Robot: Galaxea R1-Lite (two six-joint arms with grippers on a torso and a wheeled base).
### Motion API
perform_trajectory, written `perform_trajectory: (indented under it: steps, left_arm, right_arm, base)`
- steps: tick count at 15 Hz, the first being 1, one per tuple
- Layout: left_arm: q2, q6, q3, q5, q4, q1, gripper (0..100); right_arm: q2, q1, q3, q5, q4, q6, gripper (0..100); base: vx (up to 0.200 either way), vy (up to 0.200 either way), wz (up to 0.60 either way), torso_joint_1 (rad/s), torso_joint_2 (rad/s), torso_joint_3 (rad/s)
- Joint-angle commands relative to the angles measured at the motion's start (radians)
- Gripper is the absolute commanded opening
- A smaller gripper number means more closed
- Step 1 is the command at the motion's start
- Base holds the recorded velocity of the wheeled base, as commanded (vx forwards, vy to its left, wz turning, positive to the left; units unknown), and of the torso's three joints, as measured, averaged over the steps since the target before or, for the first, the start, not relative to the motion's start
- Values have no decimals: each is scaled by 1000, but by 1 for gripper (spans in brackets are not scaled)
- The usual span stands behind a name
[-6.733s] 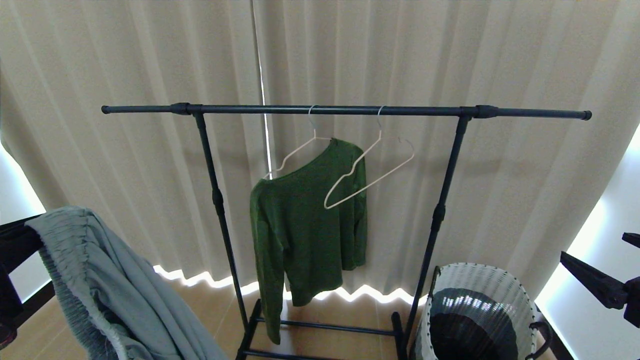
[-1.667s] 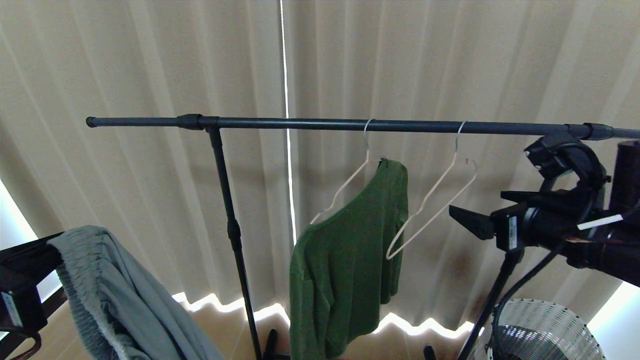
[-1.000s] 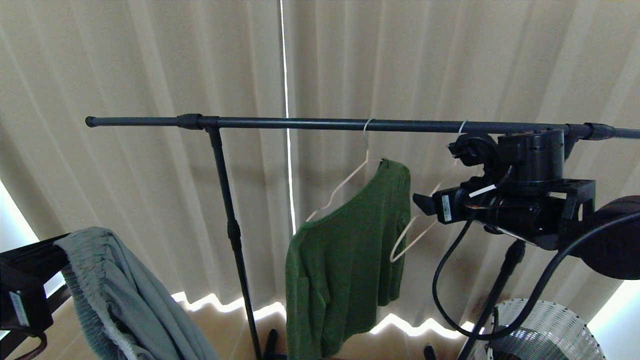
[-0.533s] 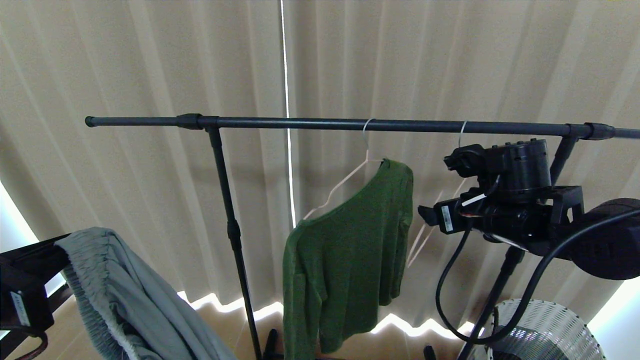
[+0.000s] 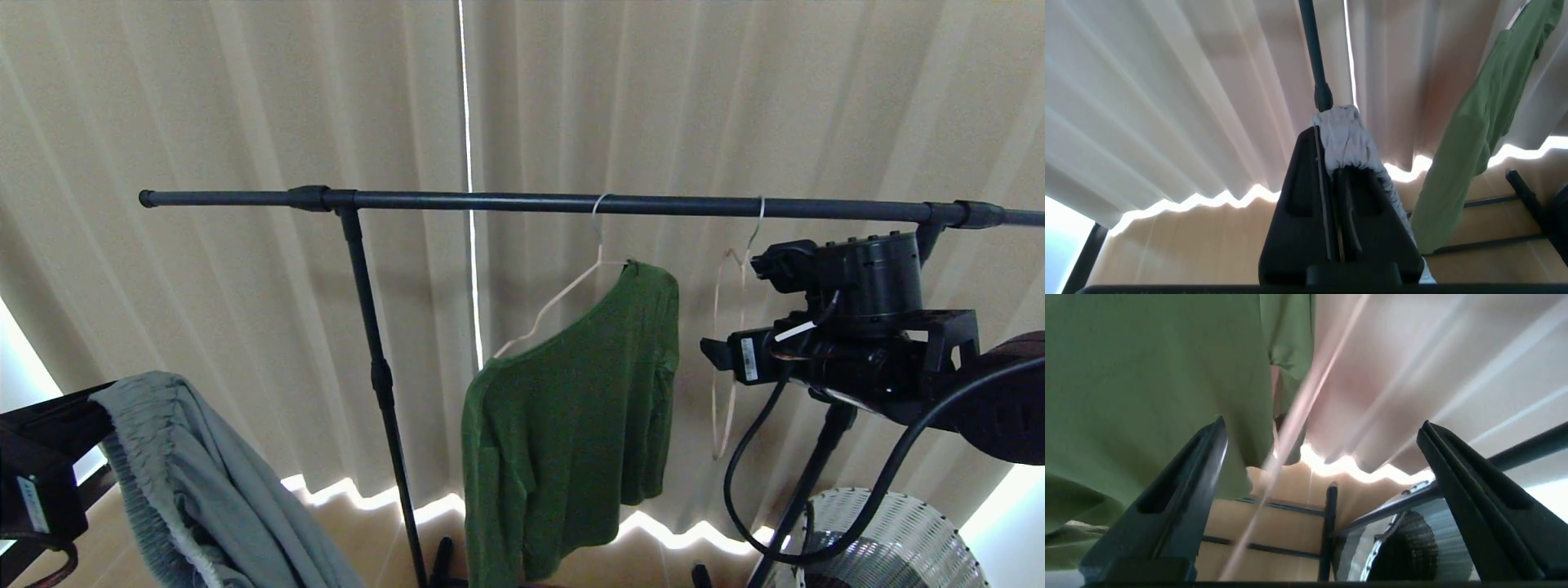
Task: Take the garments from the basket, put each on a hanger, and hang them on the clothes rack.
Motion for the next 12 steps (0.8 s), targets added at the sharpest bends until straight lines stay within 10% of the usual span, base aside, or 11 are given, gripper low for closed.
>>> perform_trajectory:
  steps: [1,12]
  left_arm:
    - [2,0,0,0,0,0,0]
    - [-1,0,0,0,0,0,0]
  right_arm:
    - [-2,-3,0,0,0,8,100]
    - [5,-11,0,0,64,46,100]
  base:
    - [0,0,0,0,0,0]
    - [0,0,0,0,0,0]
